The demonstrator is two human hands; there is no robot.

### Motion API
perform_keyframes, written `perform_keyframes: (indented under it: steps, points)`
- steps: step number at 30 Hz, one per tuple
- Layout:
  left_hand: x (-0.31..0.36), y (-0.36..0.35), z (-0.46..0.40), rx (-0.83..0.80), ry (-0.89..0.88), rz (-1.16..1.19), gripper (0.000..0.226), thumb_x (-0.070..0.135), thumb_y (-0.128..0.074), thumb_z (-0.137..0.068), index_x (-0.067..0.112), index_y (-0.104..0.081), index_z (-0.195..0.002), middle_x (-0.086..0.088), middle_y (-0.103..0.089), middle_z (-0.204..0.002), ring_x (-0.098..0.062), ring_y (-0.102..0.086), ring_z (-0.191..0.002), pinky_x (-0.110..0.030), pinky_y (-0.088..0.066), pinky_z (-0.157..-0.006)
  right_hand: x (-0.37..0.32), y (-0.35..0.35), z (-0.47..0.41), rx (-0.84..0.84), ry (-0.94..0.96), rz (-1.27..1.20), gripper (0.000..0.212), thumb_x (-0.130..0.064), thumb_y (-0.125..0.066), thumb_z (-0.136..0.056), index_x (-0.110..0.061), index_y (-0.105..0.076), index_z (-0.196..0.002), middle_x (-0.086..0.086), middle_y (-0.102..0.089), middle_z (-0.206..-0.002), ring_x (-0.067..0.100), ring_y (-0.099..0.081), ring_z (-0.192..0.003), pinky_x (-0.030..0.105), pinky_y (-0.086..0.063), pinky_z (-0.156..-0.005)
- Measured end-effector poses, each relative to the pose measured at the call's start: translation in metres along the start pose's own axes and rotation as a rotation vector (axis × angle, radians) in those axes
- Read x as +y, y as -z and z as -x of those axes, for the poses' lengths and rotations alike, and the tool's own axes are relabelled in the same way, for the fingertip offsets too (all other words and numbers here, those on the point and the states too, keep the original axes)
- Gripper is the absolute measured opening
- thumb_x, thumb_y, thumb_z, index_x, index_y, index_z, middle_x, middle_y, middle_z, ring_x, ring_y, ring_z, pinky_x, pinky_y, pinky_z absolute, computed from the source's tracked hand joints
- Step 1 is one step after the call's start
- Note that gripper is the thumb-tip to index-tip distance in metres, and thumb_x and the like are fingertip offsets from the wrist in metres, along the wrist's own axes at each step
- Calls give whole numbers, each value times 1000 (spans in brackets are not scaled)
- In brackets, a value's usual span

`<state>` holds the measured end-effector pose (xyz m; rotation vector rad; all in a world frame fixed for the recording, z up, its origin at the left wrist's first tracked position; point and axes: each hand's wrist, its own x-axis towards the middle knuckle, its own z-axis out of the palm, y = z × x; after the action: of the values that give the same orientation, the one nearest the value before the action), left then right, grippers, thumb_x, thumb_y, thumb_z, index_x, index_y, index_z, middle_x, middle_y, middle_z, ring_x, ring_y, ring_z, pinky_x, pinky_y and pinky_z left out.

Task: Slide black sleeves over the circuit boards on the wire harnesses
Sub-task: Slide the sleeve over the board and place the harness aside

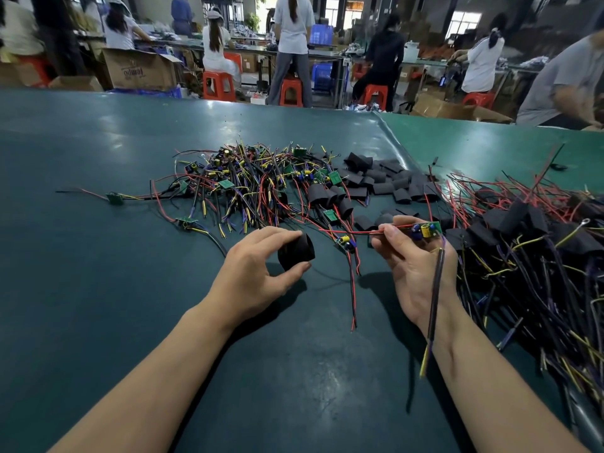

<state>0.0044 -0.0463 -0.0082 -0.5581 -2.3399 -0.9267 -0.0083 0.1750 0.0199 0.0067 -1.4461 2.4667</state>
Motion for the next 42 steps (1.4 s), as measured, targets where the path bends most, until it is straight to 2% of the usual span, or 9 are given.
perform_keyframes:
  steps: [3, 9, 16, 20, 24, 27, 34, 37, 42]
  points:
    - [-1, -1, 0, 6, 4, 7, 43, 21, -83, -77, 7, -71, -116, 0, -65, -104, -12, -61, -92, -11, -42, -81, -3, 1, 1, -14, -59, -3, 16, 8, -59, -88, -7, -63, -92, 11, -67, -83, 20, -67, -71, 24, -57, -62]
    - [-2, -2, 0, 34, 12, 34, 43, 20, -84, -76, 8, -72, -116, 2, -66, -101, -9, -61, -89, -13, -44, -78, -1, 4, -2, -57, -125, -2, 20, 6, -56, -89, -13, -64, -90, 2, -70, -74, 12, -68, -67, 20, -54, -58]
    - [3, -2, 0, 27, -51, 107, 42, 16, -82, -76, 7, -71, -116, 3, -66, -100, -9, -60, -85, -25, -51, -75, 3, 5, -3, -79, -182, 49, 19, 7, -58, -88, -12, -65, -89, 6, -69, -76, 14, -68, -65, 20, -53, -55]
    - [5, -1, 0, 1, -93, 124, 44, 16, -81, -77, 7, -70, -119, 2, -66, -102, -8, -61, -88, -24, -52, -78, 2, 4, -2, -40, -179, 121, 19, 8, -60, -87, -11, -65, -88, 9, -67, -80, 13, -68, -63, 20, -53, -54]
    - [5, -1, 0, -22, -88, 114, 45, 18, -80, -77, 9, -69, -120, 2, -65, -104, -8, -61, -93, -16, -46, -81, 3, 4, -1, -38, -108, 200, 19, 8, -64, -85, -11, -65, -89, 3, -69, -76, 13, -70, -65, 22, -54, -56]
    - [4, 0, 1, -27, -80, 117, 45, 19, -80, -78, 9, -69, -121, 2, -65, -105, -11, -61, -93, -20, -48, -79, 4, 4, 0, -49, -34, 306, 19, 7, -67, -85, -11, -66, -90, 3, -70, -76, 17, -70, -68, 24, -54, -56]
    - [3, 0, 3, -37, -76, 78, 47, 21, -84, -76, 11, -70, -120, 2, -68, -107, -14, -63, -100, -28, -49, -92, 7, 0, 2, -34, 166, 471, 17, 4, -70, -84, -13, -67, -87, -1, -69, -73, 17, -69, -71, 25, -56, -59]
    - [3, -1, 2, -41, -65, 66, 46, 23, -83, -77, 11, -70, -120, 2, -68, -107, -15, -63, -100, -31, -50, -92, 7, -1, 3, -48, 258, 496, 17, 4, -70, -85, -12, -66, -87, 5, -68, -79, 22, -67, -73, 26, -56, -61]
    - [1, -2, 2, -17, -16, 3, 46, 28, -82, -79, 11, -70, -120, 2, -68, -107, -16, -61, -100, -36, -50, -91, 11, -4, 11, -75, 464, 532, 21, 4, -69, -86, -16, -64, -88, -1, -66, -76, 22, -66, -65, 28, -56, -59]
